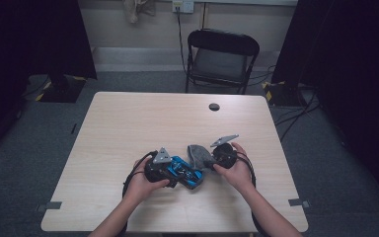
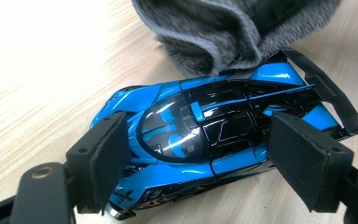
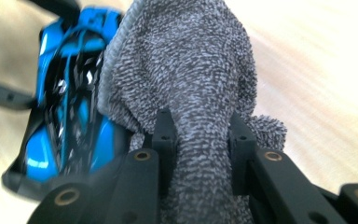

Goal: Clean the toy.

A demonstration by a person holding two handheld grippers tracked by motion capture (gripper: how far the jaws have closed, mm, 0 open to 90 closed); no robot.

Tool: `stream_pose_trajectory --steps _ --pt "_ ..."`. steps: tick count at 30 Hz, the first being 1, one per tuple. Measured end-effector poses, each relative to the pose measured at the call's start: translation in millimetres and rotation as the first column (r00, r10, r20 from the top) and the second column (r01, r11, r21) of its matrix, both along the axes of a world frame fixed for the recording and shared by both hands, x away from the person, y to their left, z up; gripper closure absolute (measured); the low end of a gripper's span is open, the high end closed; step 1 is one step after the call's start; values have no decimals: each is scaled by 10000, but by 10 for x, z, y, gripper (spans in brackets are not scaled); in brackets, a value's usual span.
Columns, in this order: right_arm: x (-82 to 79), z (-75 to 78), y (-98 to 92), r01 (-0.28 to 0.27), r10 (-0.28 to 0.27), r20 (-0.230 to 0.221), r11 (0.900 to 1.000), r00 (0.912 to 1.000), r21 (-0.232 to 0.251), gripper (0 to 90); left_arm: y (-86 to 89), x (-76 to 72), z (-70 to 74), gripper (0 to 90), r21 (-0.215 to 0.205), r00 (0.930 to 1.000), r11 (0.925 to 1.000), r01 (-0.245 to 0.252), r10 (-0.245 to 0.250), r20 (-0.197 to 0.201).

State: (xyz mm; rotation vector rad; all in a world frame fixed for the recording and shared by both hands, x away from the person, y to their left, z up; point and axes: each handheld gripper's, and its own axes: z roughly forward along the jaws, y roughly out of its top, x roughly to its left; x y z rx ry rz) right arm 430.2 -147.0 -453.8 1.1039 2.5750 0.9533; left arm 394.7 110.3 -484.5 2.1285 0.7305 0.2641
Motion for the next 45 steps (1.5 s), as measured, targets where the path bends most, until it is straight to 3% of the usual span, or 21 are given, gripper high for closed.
stream_pose_trajectory --steps 5,11,19,24,45 --pt "133 54 46 377 -380 235 9992 9990 146 714 -1 3 2 207 10 10000 10000 1 -1 -8" --pt "302 66 264 527 -530 411 9986 9978 84 713 0 2 2 207 4 10000 10000 8 -8 -17" --pt "399 8 621 313 -311 384 9995 9988 -42 713 7 3 -1 206 -18 10000 10000 49 -49 0" --pt "379 -56 715 25 -16 318 9996 9995 -296 713 8 3 -2 206 -23 10000 10000 52 -52 14" --pt "159 -76 436 -553 553 -34 9982 9985 -242 713 3 3 0 206 -17 10000 10000 64 -64 -15"
